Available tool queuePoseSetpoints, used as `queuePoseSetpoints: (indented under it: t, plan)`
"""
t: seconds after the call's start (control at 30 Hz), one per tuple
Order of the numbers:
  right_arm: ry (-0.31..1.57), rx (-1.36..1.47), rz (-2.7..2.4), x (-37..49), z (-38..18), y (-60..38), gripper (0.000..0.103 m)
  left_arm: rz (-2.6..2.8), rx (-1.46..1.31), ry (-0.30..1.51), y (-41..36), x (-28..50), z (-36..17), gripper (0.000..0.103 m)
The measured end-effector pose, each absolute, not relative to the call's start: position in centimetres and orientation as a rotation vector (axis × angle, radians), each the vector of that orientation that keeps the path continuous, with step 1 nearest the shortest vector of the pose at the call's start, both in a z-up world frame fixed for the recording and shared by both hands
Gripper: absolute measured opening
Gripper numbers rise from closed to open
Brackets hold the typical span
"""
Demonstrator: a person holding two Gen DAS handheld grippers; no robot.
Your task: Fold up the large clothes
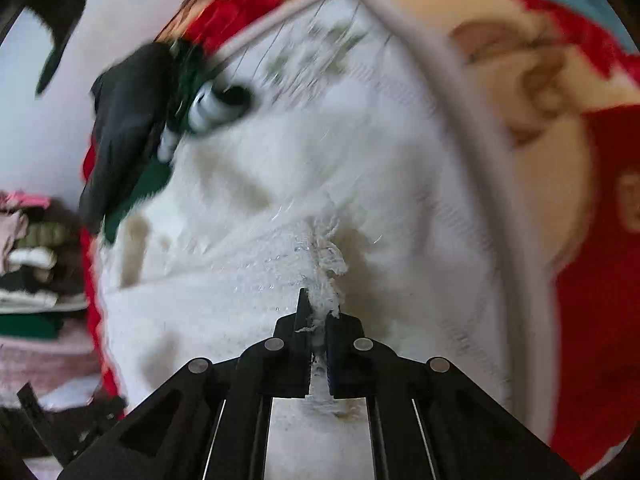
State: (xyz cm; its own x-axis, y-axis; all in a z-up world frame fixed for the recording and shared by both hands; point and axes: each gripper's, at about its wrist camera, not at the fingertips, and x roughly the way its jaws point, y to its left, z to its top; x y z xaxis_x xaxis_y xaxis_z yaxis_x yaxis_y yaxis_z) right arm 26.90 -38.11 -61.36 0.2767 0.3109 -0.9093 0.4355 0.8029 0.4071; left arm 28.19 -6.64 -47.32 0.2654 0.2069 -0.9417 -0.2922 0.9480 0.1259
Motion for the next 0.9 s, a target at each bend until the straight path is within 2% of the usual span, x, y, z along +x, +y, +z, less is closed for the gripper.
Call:
queuePoseSetpoints:
  t: [0.13, 0.23, 0.3, 0.37, 0.47, 0.6, 0.63, 0.67, 0.7, 0.77, 0.9]
  plan:
    - [1.530, 0.633, -0.054, 28.4, -64.4, -37.8, 0.010, 0.335, -0.070, 1.244, -7.6, 30.0, -47.1, 0.099]
    - [1.501, 0.588, -0.080, 29.5, -61.4, -37.8, 0.027, 0.321, -0.042, 1.225, -8.5, 32.3, -46.8, 0.099]
    - [1.405, 0.551, -0.097, 30.1, -57.6, -37.7, 0.038, 0.319, -0.004, 1.204, -8.9, 34.1, -47.0, 0.099]
    - [1.353, 0.572, -0.041, 31.5, -55.4, -36.4, 0.046, 0.325, 0.042, 1.198, -9.3, 36.1, -47.9, 0.099]
    - [1.400, 0.527, 0.067, 35.8, -56.2, -32.6, 0.047, 0.327, 0.104, 1.217, -9.7, 39.1, -50.3, 0.099]
    - [1.507, 0.252, 0.100, 41.8, -62.0, -26.8, 0.051, 0.328, 0.170, 1.278, -9.6, 41.9, -54.3, 0.099]
    - [1.568, 0.195, 0.106, 43.2, -64.4, -25.6, 0.051, 0.322, 0.171, 1.294, -9.5, 42.2, -55.0, 0.099]
    - [1.594, 0.180, 0.109, 43.7, -65.5, -25.3, 0.041, 0.317, 0.170, 1.301, -9.4, 42.4, -55.5, 0.099]
    - [1.586, 0.168, 0.104, 44.0, -66.0, -25.0, 0.019, 0.314, 0.171, 1.300, -9.4, 42.5, -55.7, 0.099]
    - [1.556, 0.177, 0.113, 44.3, -65.6, -24.7, 0.008, 0.305, 0.176, 1.289, -9.4, 42.4, -56.0, 0.099]
    - [1.412, 0.276, 0.047, 43.9, -62.5, -26.4, 0.006, 0.296, 0.164, 1.279, -9.1, 42.1, -56.2, 0.099]
